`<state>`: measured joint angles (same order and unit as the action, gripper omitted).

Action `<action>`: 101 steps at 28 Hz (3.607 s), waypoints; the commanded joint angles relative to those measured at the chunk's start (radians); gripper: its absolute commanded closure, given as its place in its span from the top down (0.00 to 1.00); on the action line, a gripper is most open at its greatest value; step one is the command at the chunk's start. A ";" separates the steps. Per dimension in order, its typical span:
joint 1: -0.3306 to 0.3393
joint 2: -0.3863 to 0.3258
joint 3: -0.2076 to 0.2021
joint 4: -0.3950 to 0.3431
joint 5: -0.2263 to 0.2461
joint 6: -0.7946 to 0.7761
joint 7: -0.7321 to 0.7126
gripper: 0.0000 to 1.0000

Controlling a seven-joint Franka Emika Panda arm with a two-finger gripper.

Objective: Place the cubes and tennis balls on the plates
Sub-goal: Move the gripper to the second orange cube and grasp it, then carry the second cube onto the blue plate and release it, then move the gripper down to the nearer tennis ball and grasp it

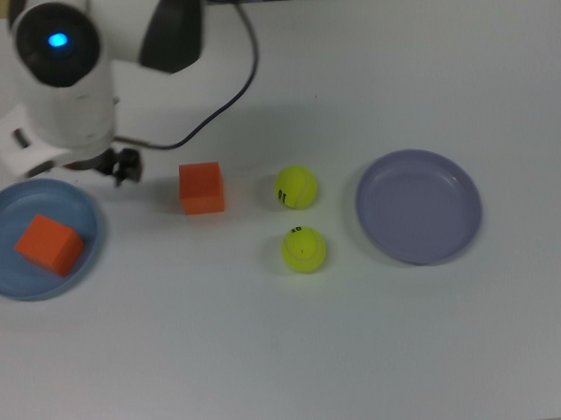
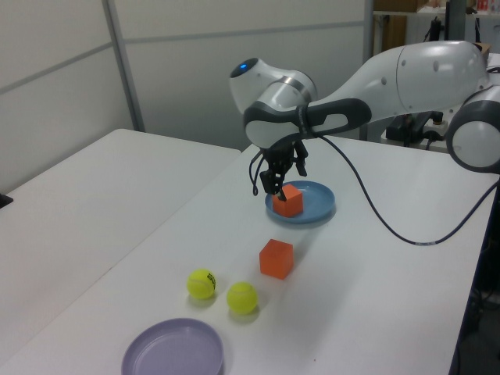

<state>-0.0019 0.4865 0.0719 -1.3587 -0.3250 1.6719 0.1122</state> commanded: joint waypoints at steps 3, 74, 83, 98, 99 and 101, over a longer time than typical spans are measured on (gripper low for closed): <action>0.132 -0.020 -0.009 -0.042 0.012 -0.155 -0.013 1.00; -0.037 0.010 0.066 0.019 0.136 0.172 -0.103 1.00; 0.143 0.050 0.078 0.007 0.121 0.276 -0.004 1.00; 0.281 0.152 0.078 -0.010 -0.019 0.393 0.141 1.00; 0.281 0.158 0.078 -0.010 -0.026 0.394 0.142 1.00; 0.290 0.172 0.078 -0.010 -0.051 0.407 0.161 0.99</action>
<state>0.2767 0.6428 0.1612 -1.3516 -0.3304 2.0361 0.2309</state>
